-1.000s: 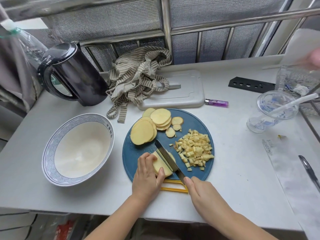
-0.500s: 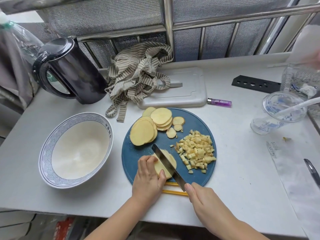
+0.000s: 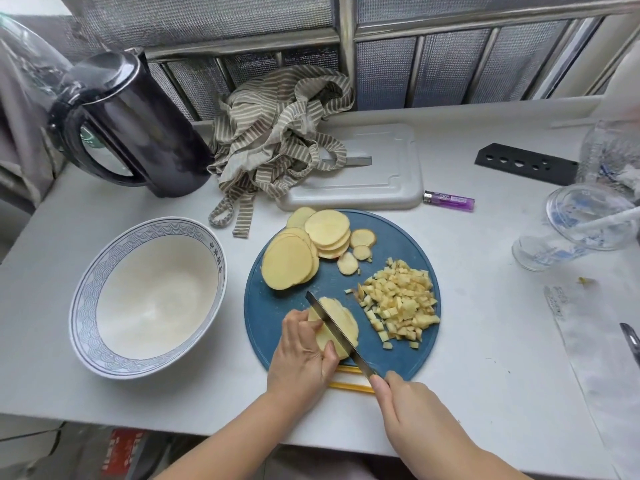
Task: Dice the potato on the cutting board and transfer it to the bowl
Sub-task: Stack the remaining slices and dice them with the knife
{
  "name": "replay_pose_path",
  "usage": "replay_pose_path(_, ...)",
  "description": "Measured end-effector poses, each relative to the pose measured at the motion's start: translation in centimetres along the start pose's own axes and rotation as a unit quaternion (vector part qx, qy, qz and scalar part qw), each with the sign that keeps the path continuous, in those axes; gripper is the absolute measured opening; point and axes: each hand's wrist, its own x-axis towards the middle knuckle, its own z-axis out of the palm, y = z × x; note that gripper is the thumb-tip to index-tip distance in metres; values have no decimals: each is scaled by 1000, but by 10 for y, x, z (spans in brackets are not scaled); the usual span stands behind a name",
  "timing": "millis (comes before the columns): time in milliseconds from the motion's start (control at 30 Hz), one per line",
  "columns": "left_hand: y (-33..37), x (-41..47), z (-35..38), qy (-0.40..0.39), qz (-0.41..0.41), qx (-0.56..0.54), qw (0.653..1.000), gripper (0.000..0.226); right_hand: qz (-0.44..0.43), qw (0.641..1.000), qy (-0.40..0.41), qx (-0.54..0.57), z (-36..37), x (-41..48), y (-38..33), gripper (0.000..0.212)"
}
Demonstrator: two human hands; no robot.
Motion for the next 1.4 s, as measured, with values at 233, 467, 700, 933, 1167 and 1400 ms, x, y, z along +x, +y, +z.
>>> replay_pose_path(233, -1, 1, 0, 1, 10, 14, 1000, 41, -14, 999, 2, -35, 3, 0, -6, 34)
replay_pose_path(467, -1, 0, 2, 6, 11, 19, 1000, 38, -13, 999, 36, -10, 13, 12, -2, 40)
replay_pose_path(700, 0, -3, -2, -4, -10, -7, 1000, 38, -22, 999, 6, 49, 1, 9, 0, 42)
replay_pose_path(933, 1, -1, -9, -26, -37, -42, 998, 38, -22, 988, 27, 151, -7, 1, 0, 44)
replay_pose_path(1167, 8, 16, -44, -55, -127, 15, 990, 44, -5, 979, 39, 202, -2, -5, 4, 49)
replay_pose_path(1400, -5, 57, -68, -390, -349, -63, 850, 60, -33, 989, 40, 136, 0, -7, 1, 50)
